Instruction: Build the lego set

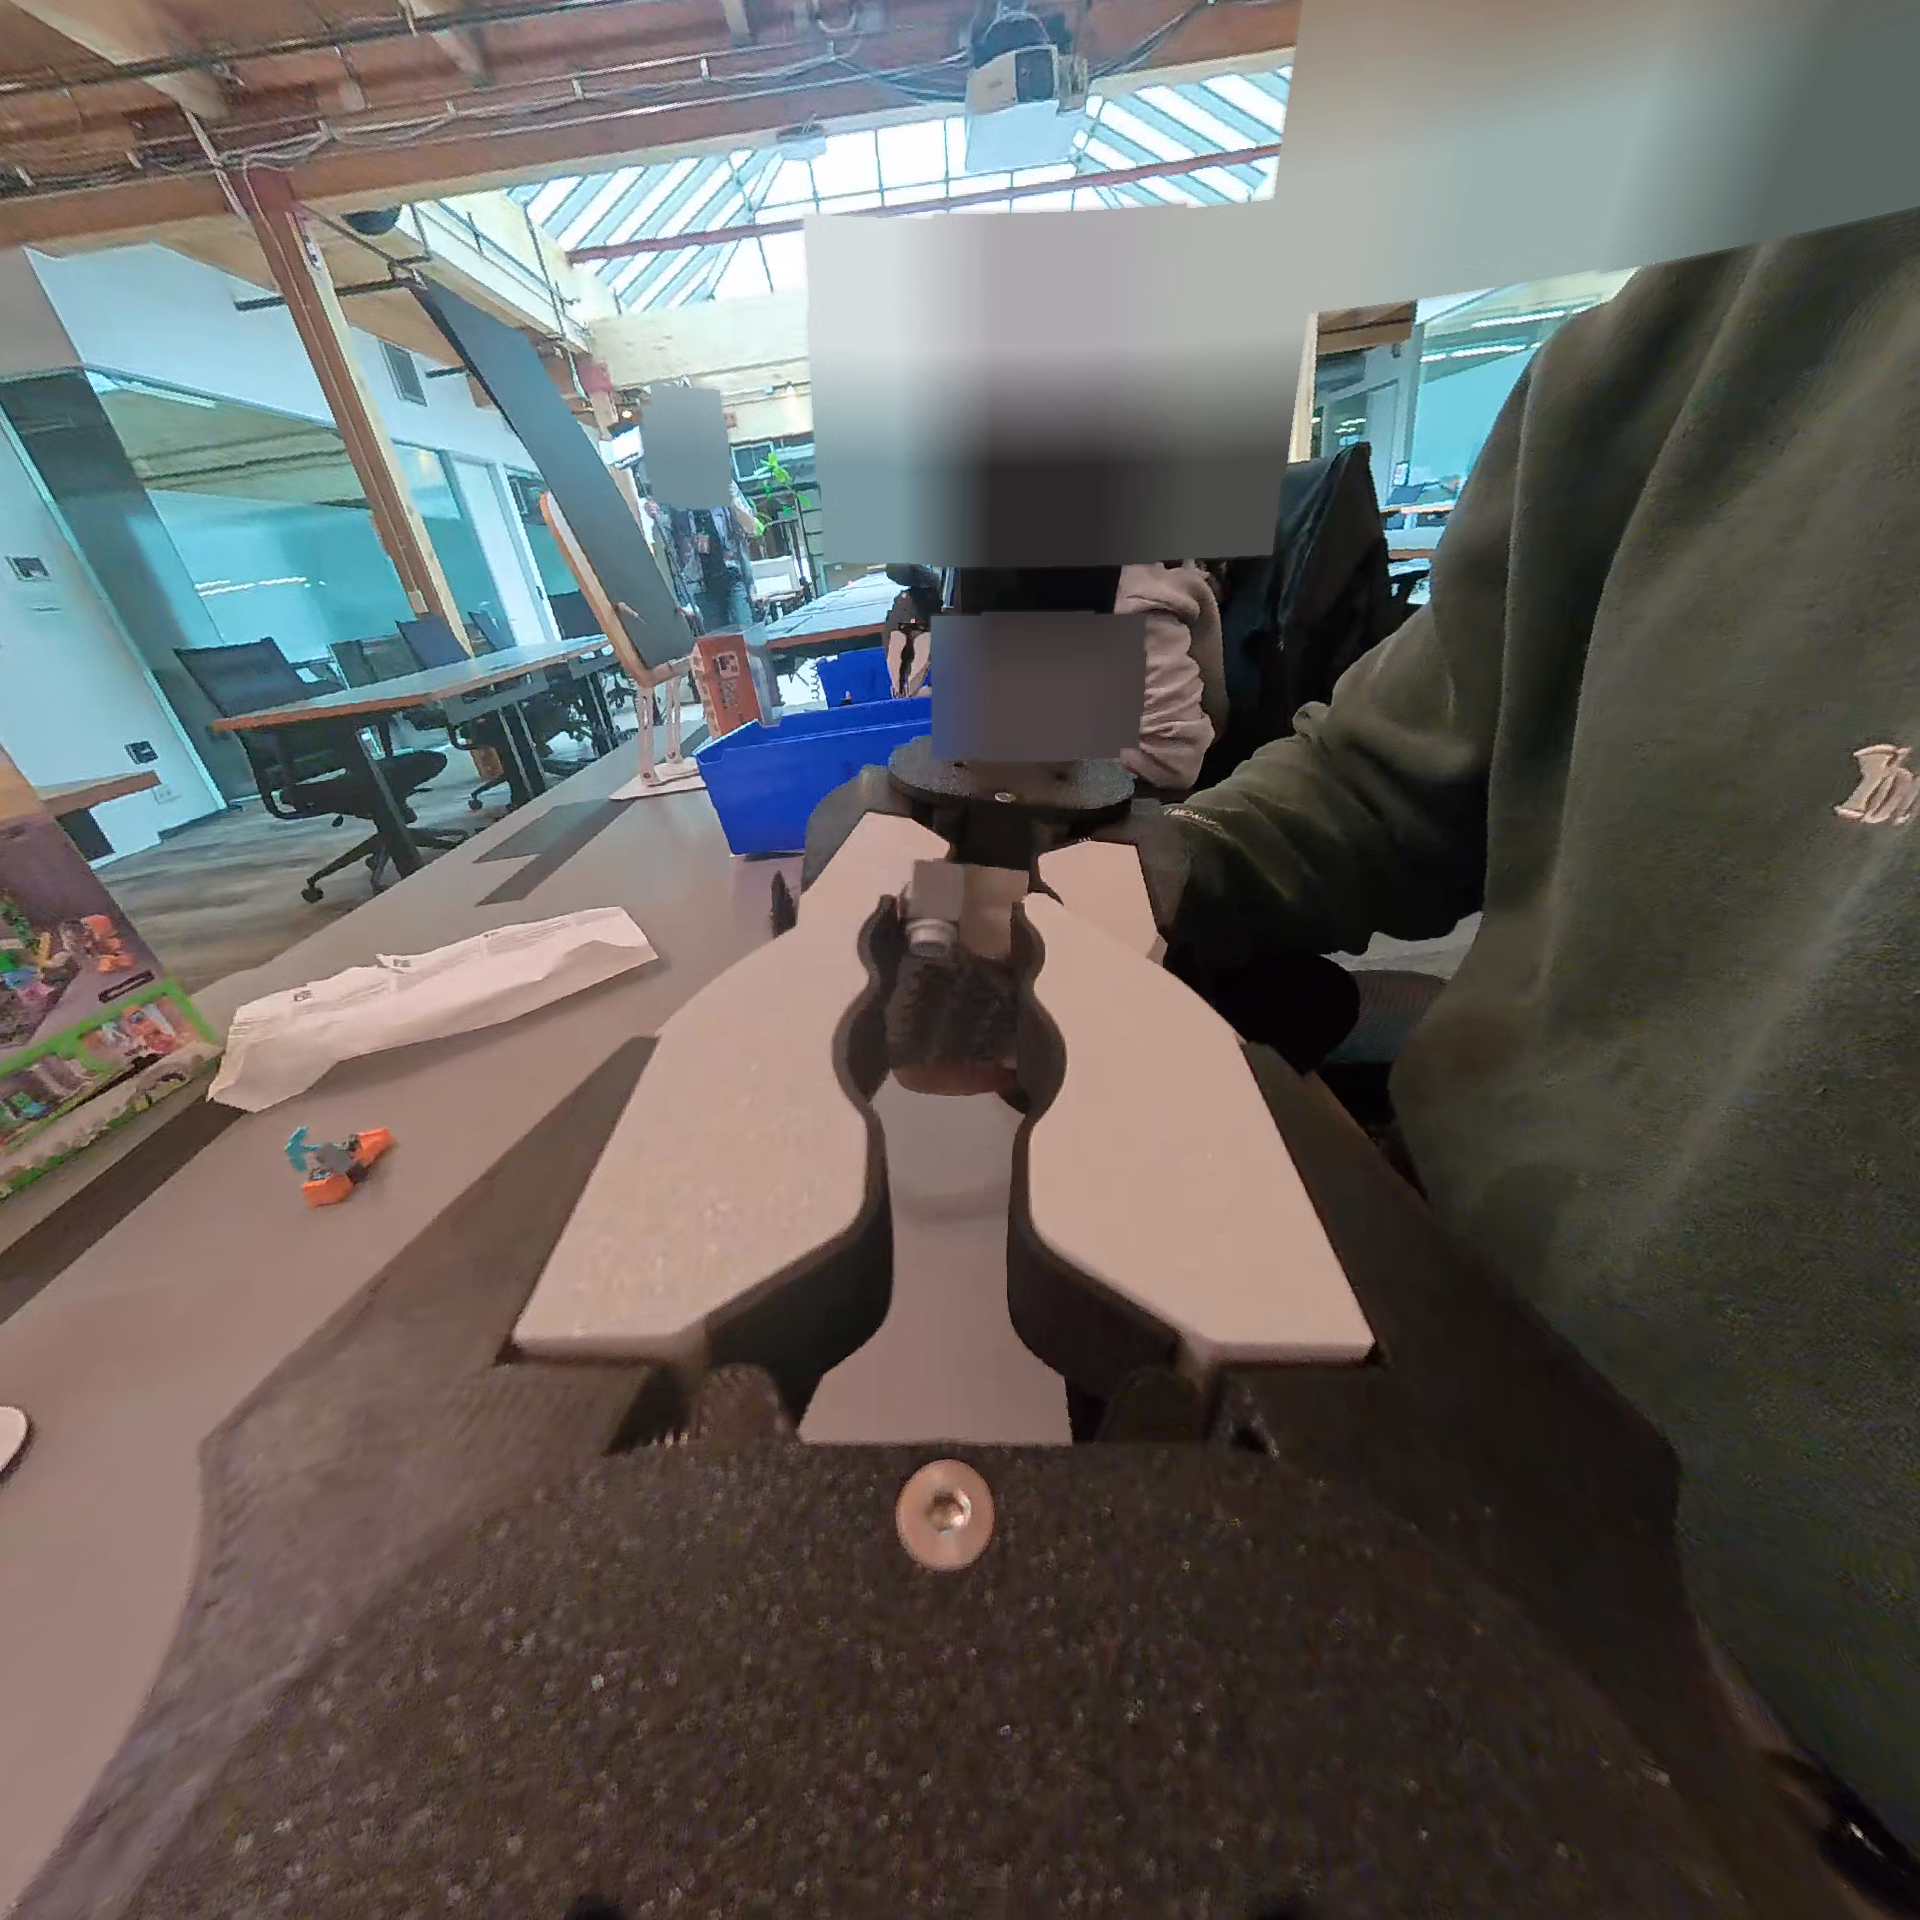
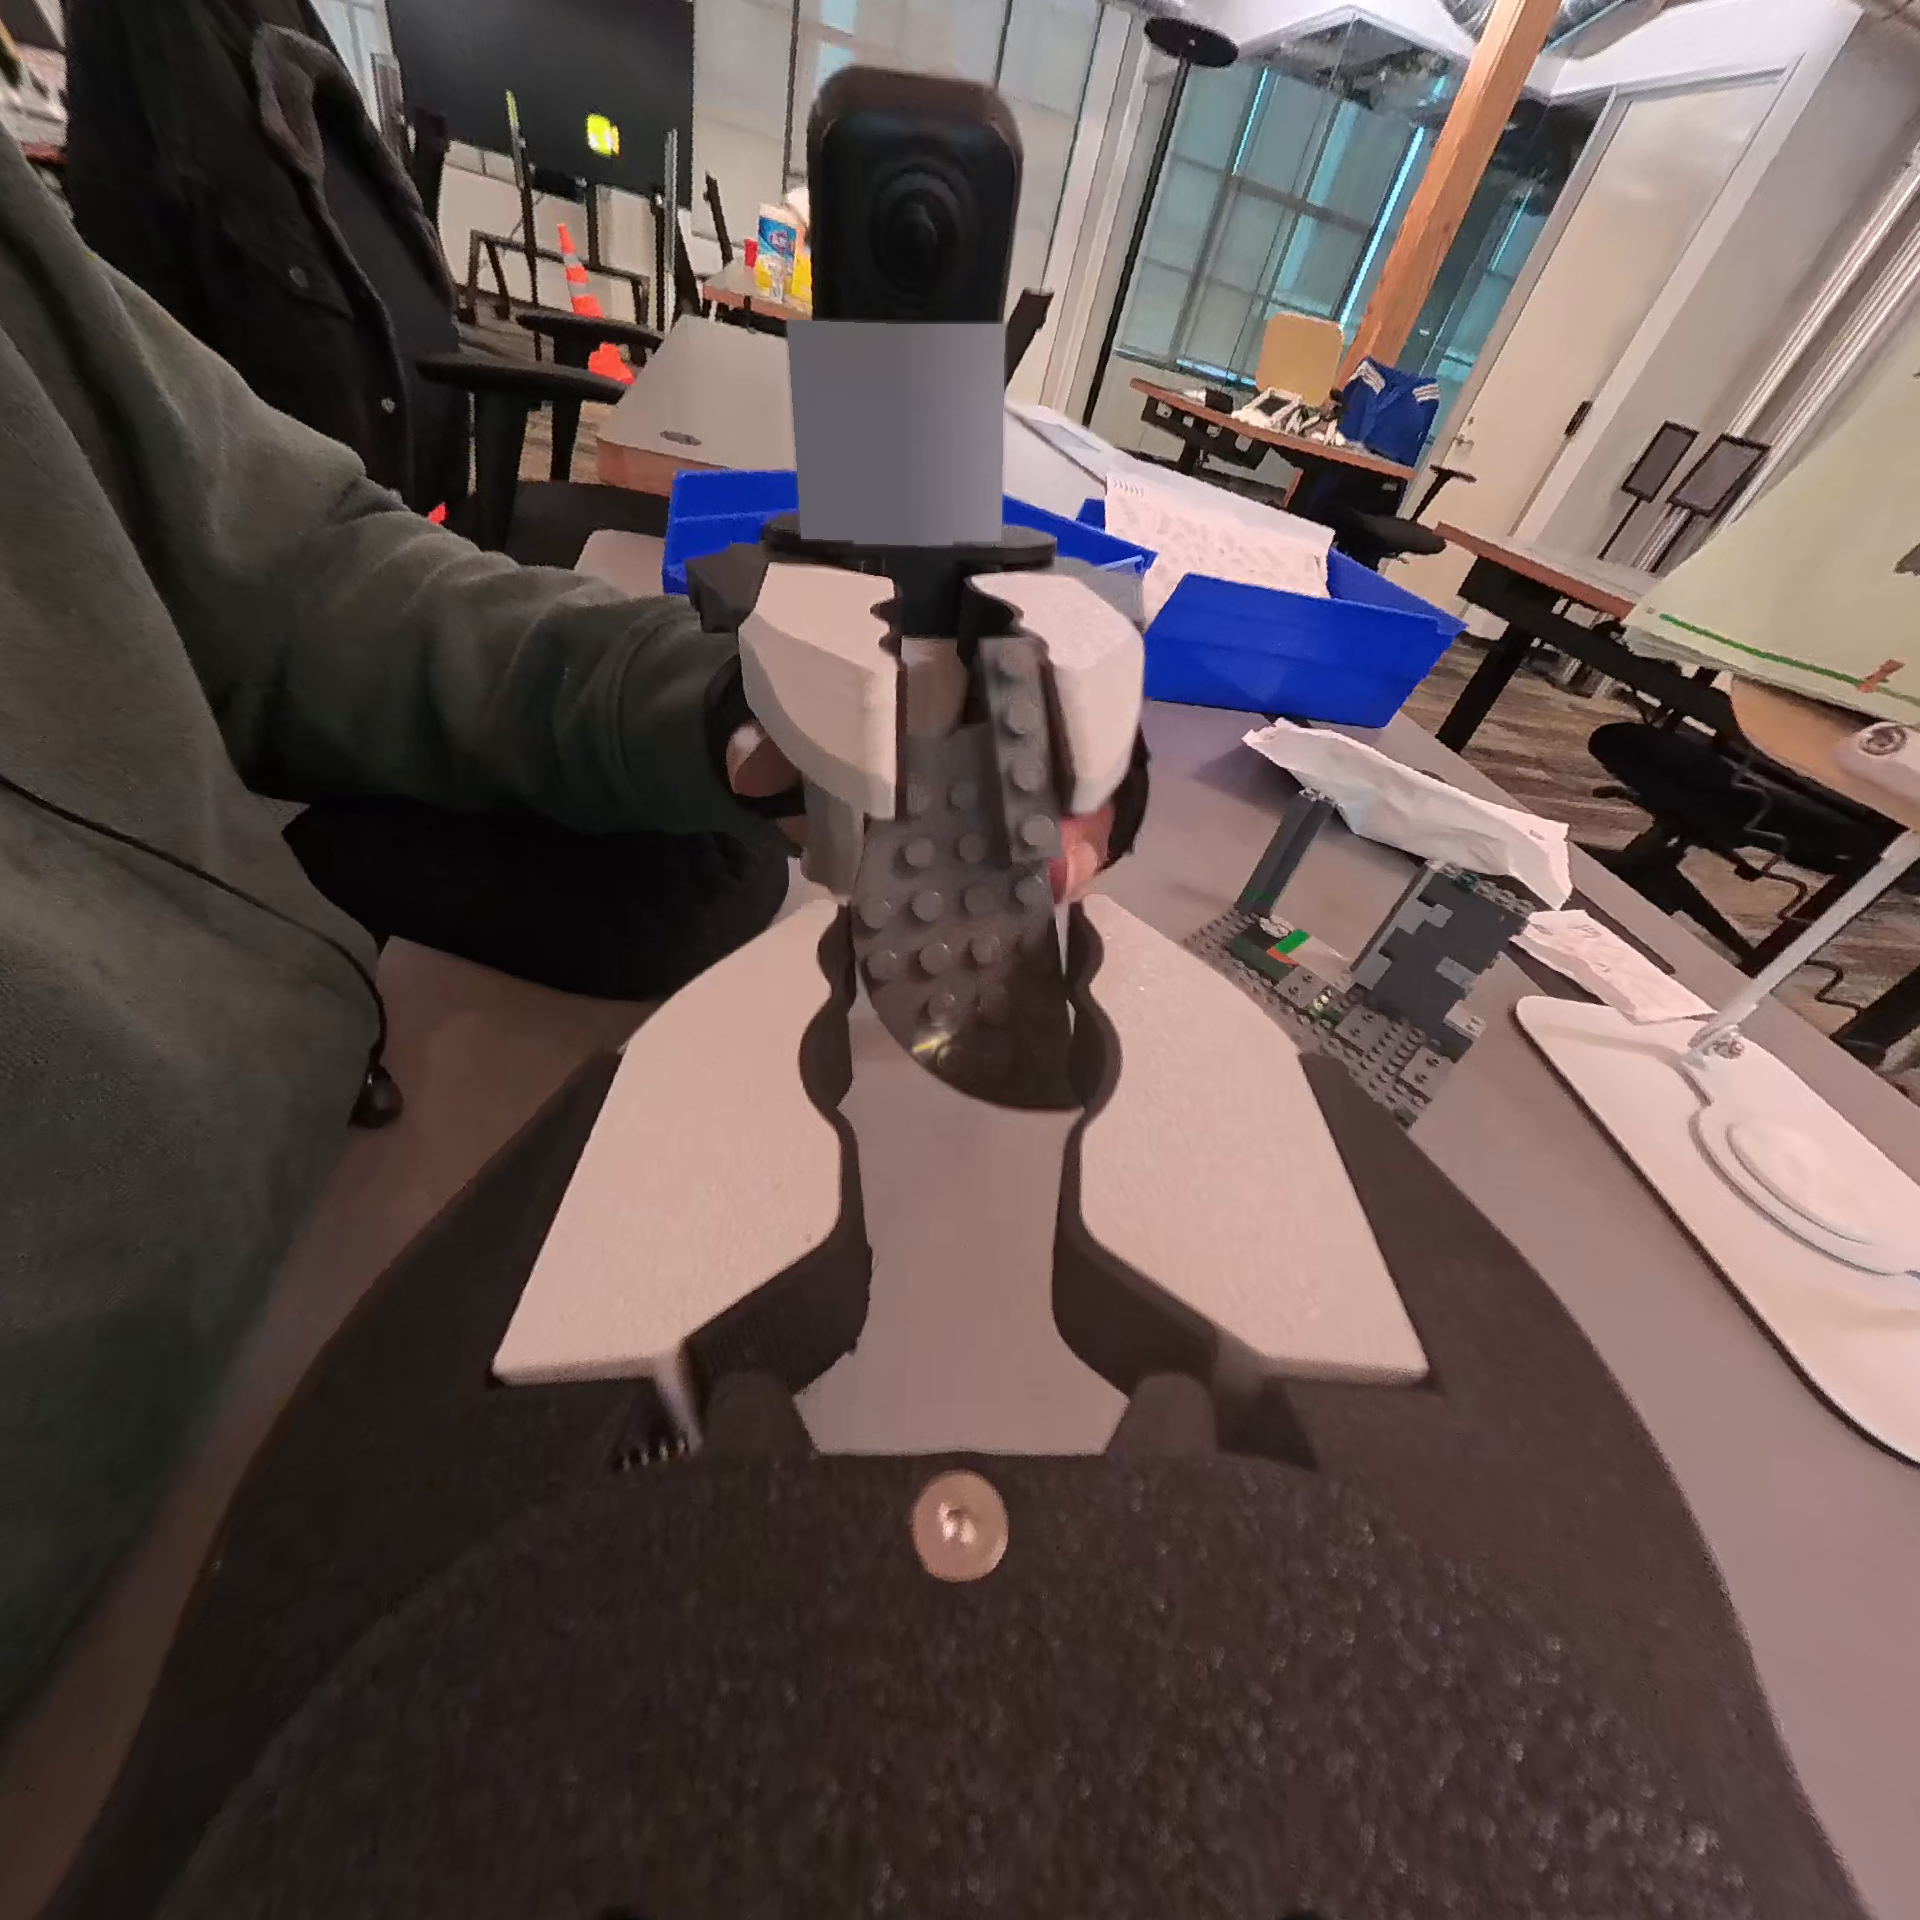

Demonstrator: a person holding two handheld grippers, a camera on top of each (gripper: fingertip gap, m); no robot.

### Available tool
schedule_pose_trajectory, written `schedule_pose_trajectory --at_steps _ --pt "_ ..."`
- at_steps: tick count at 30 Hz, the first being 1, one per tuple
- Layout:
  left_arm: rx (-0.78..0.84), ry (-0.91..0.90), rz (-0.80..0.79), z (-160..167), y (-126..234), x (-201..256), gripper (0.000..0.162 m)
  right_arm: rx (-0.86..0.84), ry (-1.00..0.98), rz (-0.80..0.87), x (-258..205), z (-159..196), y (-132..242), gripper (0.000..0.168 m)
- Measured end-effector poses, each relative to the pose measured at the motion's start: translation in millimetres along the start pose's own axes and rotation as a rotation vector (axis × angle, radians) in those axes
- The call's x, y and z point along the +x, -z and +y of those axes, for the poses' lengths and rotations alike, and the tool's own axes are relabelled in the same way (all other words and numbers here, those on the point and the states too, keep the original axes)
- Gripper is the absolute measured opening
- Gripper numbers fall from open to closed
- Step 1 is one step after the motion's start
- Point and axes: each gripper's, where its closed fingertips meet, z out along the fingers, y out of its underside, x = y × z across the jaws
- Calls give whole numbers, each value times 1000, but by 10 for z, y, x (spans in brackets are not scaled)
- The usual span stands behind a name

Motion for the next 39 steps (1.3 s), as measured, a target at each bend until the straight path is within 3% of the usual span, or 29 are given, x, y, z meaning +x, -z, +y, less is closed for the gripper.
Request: schedule_pose_trajectory --at_steps 5,11,15,28,32,34,39 --pt "-23 16 -14 88 74 -63 17 -74 30 1 19 117 37 42" --pt "-27 30 3 143 42 -45 16 -101 90 32 32 218 34 35" --pt "-14 39 42 136 32 23 38 -30 28 -11 5 159 66 34" --pt "-54 13 30 224 0 36 32 12 -10 -31 -24 105 73 35" --pt "2 41 -13 130 80 -83 32 -131 -53 -8 234 247 285 51" --pt "14 50 -34 110 129 -143 32 -241 -92 15 447 383 525 51" --pt "1 62 -66 160 174 -224 32 -659 28 47 714 958 945 50"
